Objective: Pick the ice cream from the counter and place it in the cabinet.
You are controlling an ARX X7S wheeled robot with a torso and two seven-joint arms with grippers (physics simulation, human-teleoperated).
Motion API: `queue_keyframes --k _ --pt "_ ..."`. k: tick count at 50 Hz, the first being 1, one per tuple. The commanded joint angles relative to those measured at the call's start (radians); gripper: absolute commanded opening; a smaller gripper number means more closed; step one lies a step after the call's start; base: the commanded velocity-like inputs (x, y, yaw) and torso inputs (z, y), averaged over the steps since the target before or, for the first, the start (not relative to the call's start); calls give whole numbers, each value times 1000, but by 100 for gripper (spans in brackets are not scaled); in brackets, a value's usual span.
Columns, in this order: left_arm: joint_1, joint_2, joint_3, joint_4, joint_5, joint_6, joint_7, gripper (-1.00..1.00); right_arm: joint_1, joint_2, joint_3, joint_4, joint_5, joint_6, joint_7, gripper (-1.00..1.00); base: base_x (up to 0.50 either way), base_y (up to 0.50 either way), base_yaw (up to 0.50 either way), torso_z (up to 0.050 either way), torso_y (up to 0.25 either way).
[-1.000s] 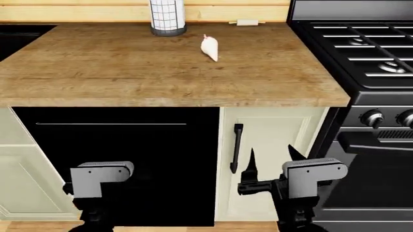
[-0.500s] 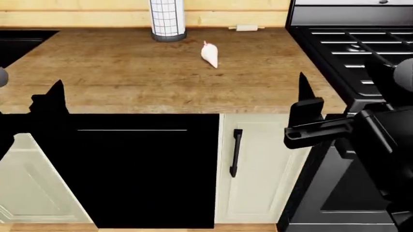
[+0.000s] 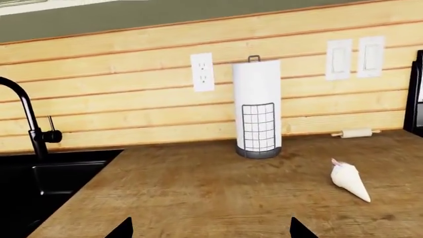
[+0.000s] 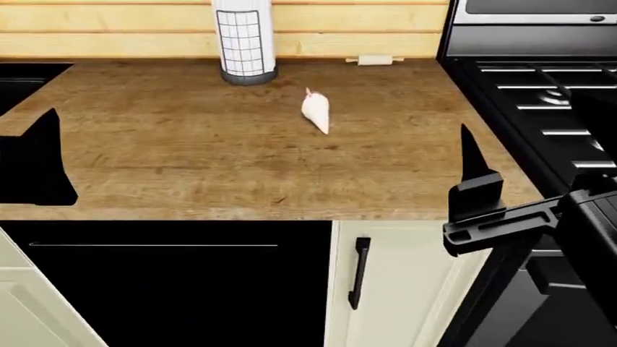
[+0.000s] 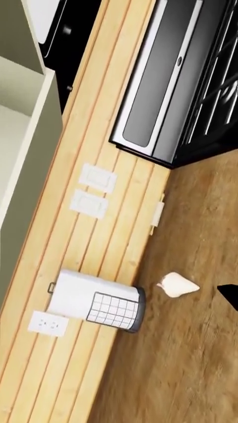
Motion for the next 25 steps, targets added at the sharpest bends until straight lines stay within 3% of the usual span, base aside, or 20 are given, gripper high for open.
queue_keyframes --k 1,9,25 --pt "0 -11 -8 -1 -22 8 -6 100 8 9 -9 -7 -3 2 -11 100 406 36 0 49 37" --pt "4 -7 -11 -3 -8 8 8 100 2 11 -11 -10 -16 1 -22 100 409 38 0 49 43" --pt "0 9 -7 -4 43 -1 45 100 -2 11 -16 -7 -46 6 -43 100 410 44 0 0 0"
